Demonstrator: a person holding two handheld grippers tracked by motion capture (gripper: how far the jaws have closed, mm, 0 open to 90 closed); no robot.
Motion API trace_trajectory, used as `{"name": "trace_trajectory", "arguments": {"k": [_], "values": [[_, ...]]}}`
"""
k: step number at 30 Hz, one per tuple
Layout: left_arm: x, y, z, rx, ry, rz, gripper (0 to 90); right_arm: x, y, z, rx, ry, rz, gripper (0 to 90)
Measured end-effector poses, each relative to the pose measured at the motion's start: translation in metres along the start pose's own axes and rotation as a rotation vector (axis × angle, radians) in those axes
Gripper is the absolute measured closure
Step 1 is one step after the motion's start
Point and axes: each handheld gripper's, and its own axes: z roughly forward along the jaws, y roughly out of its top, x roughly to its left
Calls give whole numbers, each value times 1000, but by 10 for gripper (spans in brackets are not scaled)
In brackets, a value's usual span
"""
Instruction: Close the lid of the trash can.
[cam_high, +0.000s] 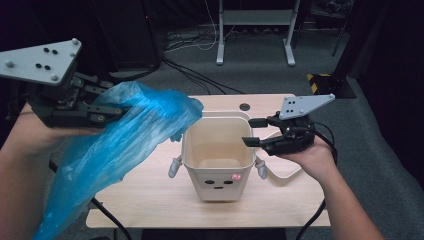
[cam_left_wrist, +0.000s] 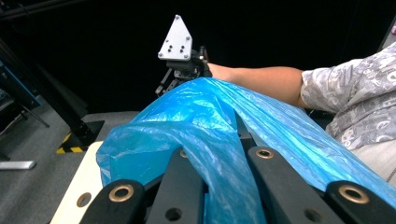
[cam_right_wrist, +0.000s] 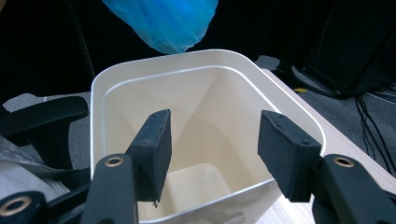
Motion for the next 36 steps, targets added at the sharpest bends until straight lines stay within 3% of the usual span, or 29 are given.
{"name": "trace_trajectory", "arguments": {"k": [10, 11, 19, 26, 36], "values": [[-2, 13, -1, -10, 4, 23, 872, -2, -2, -6, -12, -12, 5, 436], [-1, 12, -1, -23, -13, 14, 872, -3, -3, -8, -15, -17, 10, 437], [8, -14, 19, 12, -43, -37, 872, -5, -9, -12, -23, -29, 22, 437], [25, -44, 41, 37, -67, -106, 872, -5, -11, -9, -24, -25, 27, 437], [38, -60, 54, 54, -55, -150, 872, -4, -14, -2, -7, -11, 31, 437]]}}
